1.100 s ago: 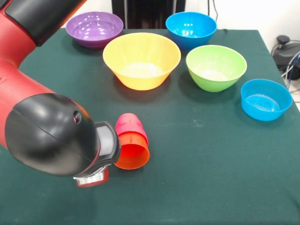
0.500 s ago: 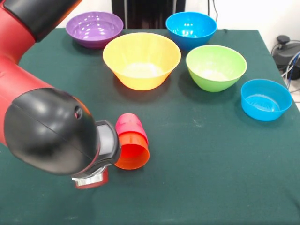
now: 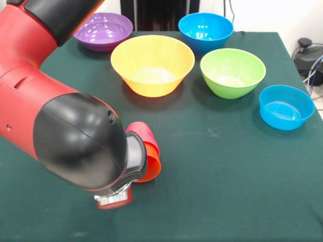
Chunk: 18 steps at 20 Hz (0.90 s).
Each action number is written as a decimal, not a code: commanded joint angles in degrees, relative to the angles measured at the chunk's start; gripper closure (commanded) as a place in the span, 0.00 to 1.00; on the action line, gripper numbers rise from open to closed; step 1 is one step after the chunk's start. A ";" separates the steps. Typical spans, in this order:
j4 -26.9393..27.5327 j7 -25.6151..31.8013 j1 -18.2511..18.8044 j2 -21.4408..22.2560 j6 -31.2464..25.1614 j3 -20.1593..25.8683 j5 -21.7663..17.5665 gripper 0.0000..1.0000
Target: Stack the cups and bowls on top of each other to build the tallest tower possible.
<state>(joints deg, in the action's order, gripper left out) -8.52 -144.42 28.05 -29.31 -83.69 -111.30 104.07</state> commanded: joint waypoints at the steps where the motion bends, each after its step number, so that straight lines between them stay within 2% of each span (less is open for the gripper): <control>1: 1.64 2.16 -1.25 -1.43 4.95 3.85 -3.24 0.00; 3: 2.45 1.79 -0.53 -0.94 4.04 2.35 -2.37 0.00; 8: 2.73 0.90 -0.57 -0.96 1.67 2.04 -2.25 0.00; 13: 3.63 0.59 0.20 -1.15 -2.91 0.13 -1.06 0.00; 18: 3.87 -0.20 0.43 -0.96 -3.27 -0.52 -0.07 0.00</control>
<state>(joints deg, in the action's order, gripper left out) -8.52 -144.42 28.23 -29.32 -83.41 -110.45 104.42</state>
